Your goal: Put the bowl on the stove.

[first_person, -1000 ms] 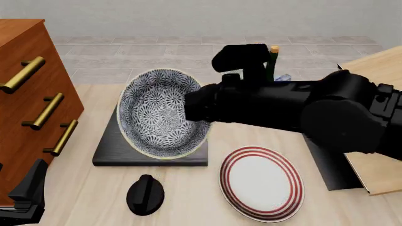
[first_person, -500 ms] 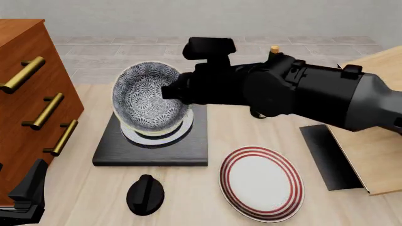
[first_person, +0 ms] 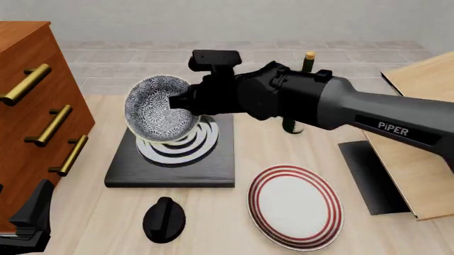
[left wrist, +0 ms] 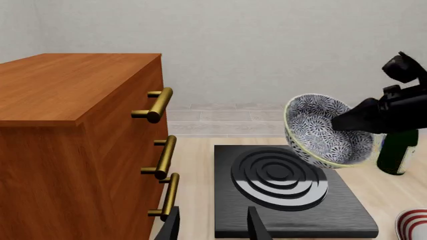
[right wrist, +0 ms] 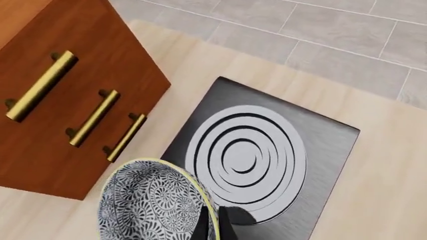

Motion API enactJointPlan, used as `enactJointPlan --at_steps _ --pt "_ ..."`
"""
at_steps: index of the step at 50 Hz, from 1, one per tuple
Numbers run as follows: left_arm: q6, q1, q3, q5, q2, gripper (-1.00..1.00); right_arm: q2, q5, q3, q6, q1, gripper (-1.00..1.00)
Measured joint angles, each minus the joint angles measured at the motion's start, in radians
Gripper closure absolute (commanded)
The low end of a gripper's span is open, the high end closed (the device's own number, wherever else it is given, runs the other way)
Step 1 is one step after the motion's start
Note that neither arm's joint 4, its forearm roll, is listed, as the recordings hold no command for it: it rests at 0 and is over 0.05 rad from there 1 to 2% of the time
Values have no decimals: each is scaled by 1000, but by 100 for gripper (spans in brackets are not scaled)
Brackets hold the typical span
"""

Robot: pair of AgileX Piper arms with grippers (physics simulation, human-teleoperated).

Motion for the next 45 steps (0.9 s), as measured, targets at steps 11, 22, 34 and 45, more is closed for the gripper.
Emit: enactJointPlan --at_steps 11,22,34,45 --pt "0 0 0 0 0 -100 59 8 -55 9 -5 100" --pt "0 0 0 0 0 -100 101 19 -108 21 -17 100" --pt "0 0 0 0 0 -100 138 21 -150 34 -36 100" --pt "0 0 0 0 0 -100 179 13 -176 46 -65 100"
